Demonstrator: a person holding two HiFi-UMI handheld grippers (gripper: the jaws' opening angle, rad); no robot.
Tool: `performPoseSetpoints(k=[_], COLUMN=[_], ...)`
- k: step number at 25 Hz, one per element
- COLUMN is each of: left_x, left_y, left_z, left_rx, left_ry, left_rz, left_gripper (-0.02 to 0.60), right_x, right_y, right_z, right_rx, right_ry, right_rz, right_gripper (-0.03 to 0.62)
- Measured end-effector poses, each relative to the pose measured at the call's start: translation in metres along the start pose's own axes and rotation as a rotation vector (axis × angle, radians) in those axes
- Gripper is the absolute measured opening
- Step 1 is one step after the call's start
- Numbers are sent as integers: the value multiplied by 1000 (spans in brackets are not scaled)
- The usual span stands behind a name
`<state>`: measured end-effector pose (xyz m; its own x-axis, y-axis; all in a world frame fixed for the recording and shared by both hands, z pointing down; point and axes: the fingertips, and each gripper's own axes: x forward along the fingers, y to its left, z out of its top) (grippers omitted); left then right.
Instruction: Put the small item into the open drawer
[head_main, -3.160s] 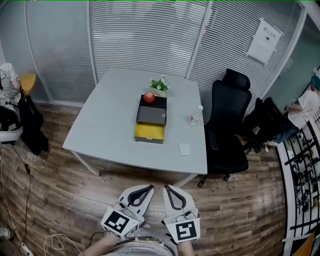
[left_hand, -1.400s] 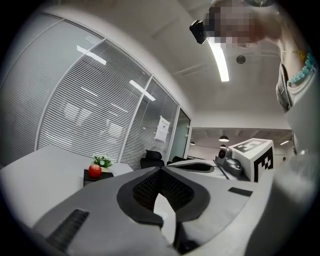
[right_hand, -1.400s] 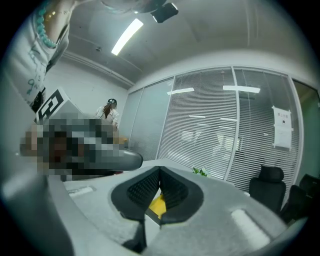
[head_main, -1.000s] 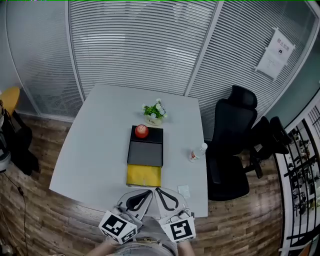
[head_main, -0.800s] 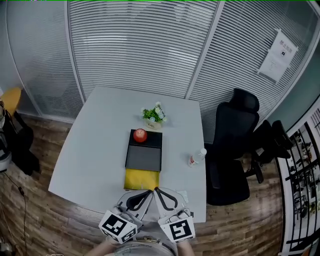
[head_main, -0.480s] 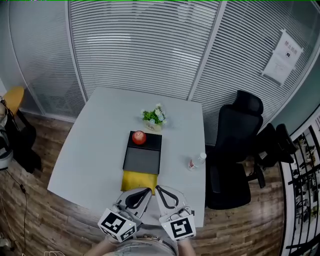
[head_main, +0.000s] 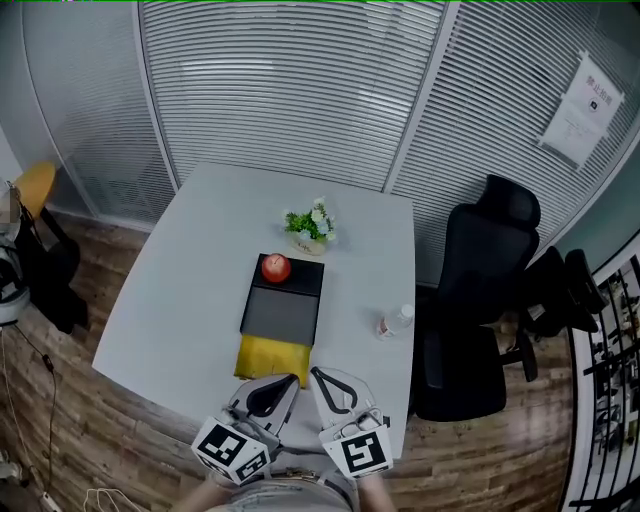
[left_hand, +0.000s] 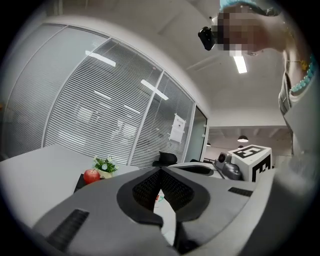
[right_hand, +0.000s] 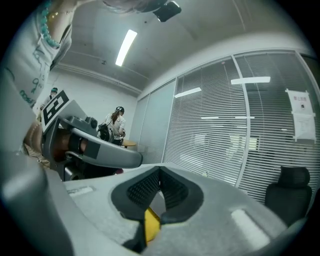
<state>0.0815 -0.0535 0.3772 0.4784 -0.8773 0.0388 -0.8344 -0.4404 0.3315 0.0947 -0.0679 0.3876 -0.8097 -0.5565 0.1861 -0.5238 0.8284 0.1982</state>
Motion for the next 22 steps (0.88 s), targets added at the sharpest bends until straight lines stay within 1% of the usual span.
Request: performPoseSetpoints(k=[4,7,9,16,19,22], left_x=[8,11,10,14,15,15], left_y=[4,5,8,28,32,39], left_z=[-2,0,2,17,17,17], left_rx=[-3,-13,-10,20,21,11], left_ry=[10,15,20,47,64,86], left_rz=[-7,-41,-61,-157,-207,-240], left_gripper=[-3,-3,-3,-3,-3,-3], right_x=[1,6,10,26,30,35], right_y=[-7,-10,-10,-14,-15,-15], right_z=[-7,-5,-3,1,0,-1], right_rx=[29,52,49,59,66,74], right_ry=[3,0,-1,33,40,61], right_rz=[-14,-29,-46,-156,-202,-237], right_gripper=[2,3,3,2,3,2])
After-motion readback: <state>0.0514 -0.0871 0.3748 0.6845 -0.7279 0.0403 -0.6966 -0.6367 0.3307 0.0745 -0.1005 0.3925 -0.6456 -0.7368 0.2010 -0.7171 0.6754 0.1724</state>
